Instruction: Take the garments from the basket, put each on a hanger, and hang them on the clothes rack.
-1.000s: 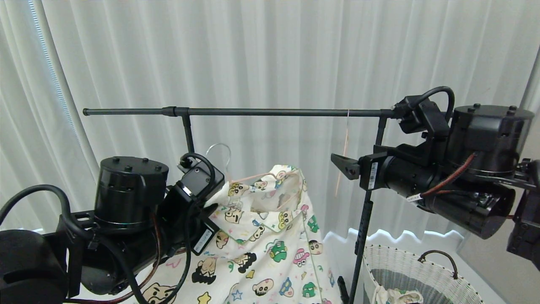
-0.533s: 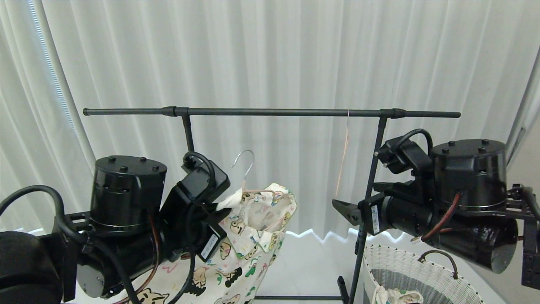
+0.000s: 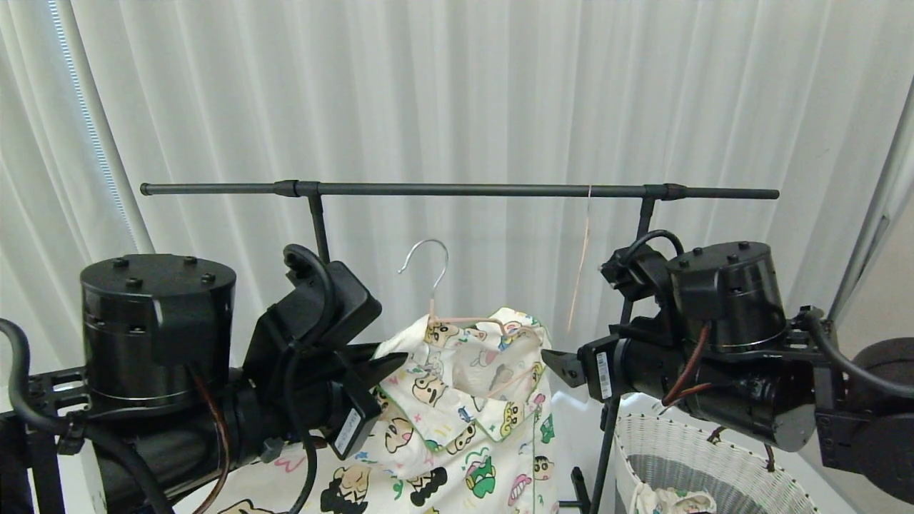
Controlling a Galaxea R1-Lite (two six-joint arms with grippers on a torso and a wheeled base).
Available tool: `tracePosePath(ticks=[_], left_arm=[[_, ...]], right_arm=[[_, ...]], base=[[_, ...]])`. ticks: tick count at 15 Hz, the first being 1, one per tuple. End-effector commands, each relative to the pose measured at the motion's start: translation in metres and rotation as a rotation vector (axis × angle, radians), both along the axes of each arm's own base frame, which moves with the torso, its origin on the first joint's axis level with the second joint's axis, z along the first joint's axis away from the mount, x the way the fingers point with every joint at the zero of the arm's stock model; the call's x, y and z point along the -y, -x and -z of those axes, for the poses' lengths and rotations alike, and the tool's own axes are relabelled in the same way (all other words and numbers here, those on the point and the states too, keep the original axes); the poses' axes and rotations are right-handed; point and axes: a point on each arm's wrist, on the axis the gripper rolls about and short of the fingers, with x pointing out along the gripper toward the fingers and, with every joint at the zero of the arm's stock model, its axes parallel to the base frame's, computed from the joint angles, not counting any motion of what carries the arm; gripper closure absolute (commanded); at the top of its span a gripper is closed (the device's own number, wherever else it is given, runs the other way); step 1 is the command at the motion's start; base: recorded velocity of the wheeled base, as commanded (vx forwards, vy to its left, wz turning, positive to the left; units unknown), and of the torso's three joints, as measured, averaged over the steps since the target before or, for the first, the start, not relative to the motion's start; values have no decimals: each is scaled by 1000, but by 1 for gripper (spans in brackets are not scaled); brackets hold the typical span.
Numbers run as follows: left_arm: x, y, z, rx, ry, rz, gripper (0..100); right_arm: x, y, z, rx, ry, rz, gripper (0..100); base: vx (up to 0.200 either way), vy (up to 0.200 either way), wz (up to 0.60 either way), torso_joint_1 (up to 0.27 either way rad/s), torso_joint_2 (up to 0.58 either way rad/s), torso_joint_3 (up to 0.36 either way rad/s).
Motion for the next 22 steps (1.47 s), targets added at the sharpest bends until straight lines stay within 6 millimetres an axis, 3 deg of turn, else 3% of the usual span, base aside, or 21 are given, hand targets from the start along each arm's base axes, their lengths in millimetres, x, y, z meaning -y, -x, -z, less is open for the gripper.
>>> tracePosePath(ticks=[1, 8, 13, 14, 22], left_arm=[[1, 7, -6, 20, 15, 22, 100], [4, 13, -8, 31, 22, 48, 100], [6, 15, -8, 31, 19, 58, 100], [6, 14, -7, 30, 18, 58, 100], [6, 13, -6, 24, 13, 55, 100]], right_arm=[[-13, -13, 12, -25, 16, 7, 0], [2, -32, 21, -47, 39, 94, 0], [5, -34, 21, -45, 39, 100, 0], [4, -34, 21, -45, 39, 99, 100], [4, -33, 18, -38, 34, 96, 100]], base=[[0, 0, 0, 0, 0, 0], [0, 0, 0, 0, 0, 0], [0, 0, 0, 0, 0, 0], [0, 0, 0, 0, 0, 0], [0, 0, 0, 0, 0, 0]])
